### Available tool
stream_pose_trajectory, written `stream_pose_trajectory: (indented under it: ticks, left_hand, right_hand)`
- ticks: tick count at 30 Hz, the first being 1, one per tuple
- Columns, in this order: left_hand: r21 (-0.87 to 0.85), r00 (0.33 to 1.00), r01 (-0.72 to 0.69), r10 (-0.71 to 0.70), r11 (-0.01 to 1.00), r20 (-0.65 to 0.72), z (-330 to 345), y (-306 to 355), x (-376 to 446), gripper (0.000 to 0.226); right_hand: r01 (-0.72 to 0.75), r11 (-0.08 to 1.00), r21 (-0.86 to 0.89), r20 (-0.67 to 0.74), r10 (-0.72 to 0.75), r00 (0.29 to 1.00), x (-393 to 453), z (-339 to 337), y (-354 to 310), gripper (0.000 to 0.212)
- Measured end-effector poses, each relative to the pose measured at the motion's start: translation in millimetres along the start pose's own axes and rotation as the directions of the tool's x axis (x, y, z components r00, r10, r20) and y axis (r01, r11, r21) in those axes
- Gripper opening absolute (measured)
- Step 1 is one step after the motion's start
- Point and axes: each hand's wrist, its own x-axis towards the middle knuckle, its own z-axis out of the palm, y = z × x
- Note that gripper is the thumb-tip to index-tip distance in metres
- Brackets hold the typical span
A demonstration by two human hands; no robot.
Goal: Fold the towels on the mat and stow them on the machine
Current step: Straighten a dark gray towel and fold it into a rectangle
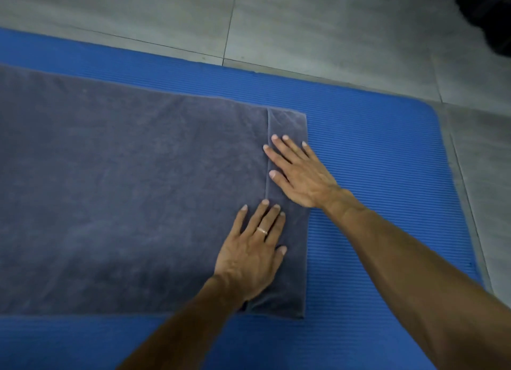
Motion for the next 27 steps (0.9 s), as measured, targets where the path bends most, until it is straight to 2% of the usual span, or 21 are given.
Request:
stream_pose_trajectory:
  ticks: [3,7,9,11,12,14,16,17,20,23,27]
  left_hand:
    - [0.020,1.000,-0.010,0.010,1.000,0.020,6,-3,-2,0.065]
    - [0.041,0.999,-0.015,0.014,0.999,0.036,4,-2,-2,0.076]
    - [0.047,0.999,-0.019,0.017,0.999,0.040,4,-3,-2,0.084]
    - [0.049,0.998,-0.025,0.023,0.998,0.050,5,-3,-3,0.090]
    - [0.055,0.998,-0.026,0.023,0.998,0.051,4,-2,-3,0.092]
    - [0.065,0.999,-0.027,0.025,0.997,0.043,3,0,-2,0.091]
    - [0.037,1.000,0.001,-0.001,0.999,-0.011,-1,8,-1,0.086]
    - [0.016,0.999,0.020,-0.019,1.000,-0.032,-4,14,1,0.081]
    - [-0.042,0.993,0.106,-0.108,0.993,-0.052,-20,37,14,0.065]
    - [-0.044,0.976,0.209,-0.206,0.977,0.067,-30,50,27,0.050]
    - [-0.162,0.936,0.352,-0.352,0.922,0.028,-43,46,24,0.018]
  right_hand:
    - [-0.011,1.000,-0.018,-0.005,0.011,1.000,37,-1,30,0.071]
    - [-0.122,0.992,-0.002,-0.019,0.122,0.992,68,-17,43,0.062]
    - [-0.011,1.000,-0.008,-0.076,0.010,0.997,51,-20,31,0.063]
    - [0.134,0.990,-0.039,-0.045,-0.135,0.990,27,-12,30,0.064]
    - [0.119,0.992,-0.033,0.000,-0.119,0.993,23,-10,35,0.063]
    - [-0.059,0.998,0.000,0.011,0.059,0.998,30,-14,50,0.060]
    - [-0.219,0.975,0.047,-0.030,0.220,0.975,35,-23,59,0.056]
    - [-0.252,0.964,0.087,-0.051,0.257,0.965,31,-28,61,0.053]
    - [-0.209,0.964,0.167,-0.076,0.224,0.972,2,-28,58,0.053]
    - [-0.169,0.968,0.187,-0.048,0.181,0.982,-27,-19,53,0.065]
    - [-0.189,0.959,0.213,-0.039,0.202,0.979,-38,-15,46,0.073]
